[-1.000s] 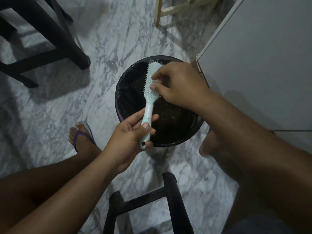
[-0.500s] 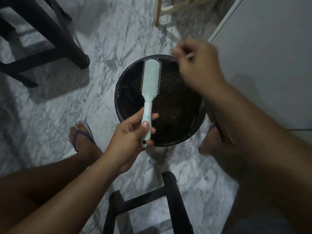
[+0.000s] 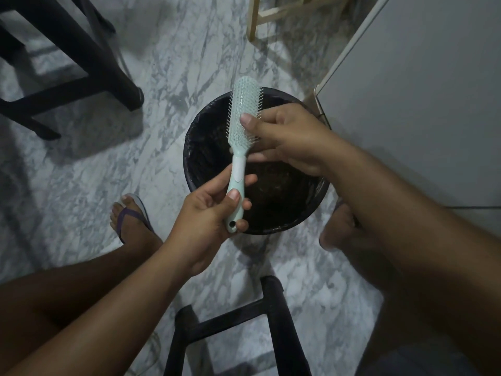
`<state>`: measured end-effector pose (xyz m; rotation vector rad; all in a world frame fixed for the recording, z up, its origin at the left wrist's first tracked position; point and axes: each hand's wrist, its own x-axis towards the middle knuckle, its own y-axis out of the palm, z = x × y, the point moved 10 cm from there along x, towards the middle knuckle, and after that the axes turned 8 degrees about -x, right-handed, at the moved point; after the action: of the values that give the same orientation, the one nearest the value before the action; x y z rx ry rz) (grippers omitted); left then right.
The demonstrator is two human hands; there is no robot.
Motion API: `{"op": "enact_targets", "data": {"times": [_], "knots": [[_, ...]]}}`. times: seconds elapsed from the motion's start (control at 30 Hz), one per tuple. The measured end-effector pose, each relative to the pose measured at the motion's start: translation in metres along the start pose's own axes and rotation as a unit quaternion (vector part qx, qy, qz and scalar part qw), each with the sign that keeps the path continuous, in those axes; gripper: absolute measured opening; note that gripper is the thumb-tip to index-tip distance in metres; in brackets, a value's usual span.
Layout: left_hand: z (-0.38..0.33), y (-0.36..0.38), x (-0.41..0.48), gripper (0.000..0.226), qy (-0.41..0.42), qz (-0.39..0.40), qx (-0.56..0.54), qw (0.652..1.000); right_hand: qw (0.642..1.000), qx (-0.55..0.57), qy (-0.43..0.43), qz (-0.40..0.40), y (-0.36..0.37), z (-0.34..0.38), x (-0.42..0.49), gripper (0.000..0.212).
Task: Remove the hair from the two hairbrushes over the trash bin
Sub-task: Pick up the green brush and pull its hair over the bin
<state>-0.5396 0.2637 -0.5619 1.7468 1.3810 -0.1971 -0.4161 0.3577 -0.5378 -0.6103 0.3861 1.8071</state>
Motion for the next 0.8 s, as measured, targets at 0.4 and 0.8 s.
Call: {"op": "enact_targets", "data": {"times": [0.4, 0.8], "knots": [[-0.003, 0.001, 0.0, 0.049, -0.001, 0.015, -0.01, 1.0, 0.953, -0.297, -0.032, -0.048, -0.037, 0.02, -0.007, 0.045], [0.012, 0.018, -0.01, 0.053, -0.054, 0.085, 0.024, 0.995, 0.988, 0.107, -0.073, -0.08, -0.042, 0.03, 0.003, 0.01]]}}
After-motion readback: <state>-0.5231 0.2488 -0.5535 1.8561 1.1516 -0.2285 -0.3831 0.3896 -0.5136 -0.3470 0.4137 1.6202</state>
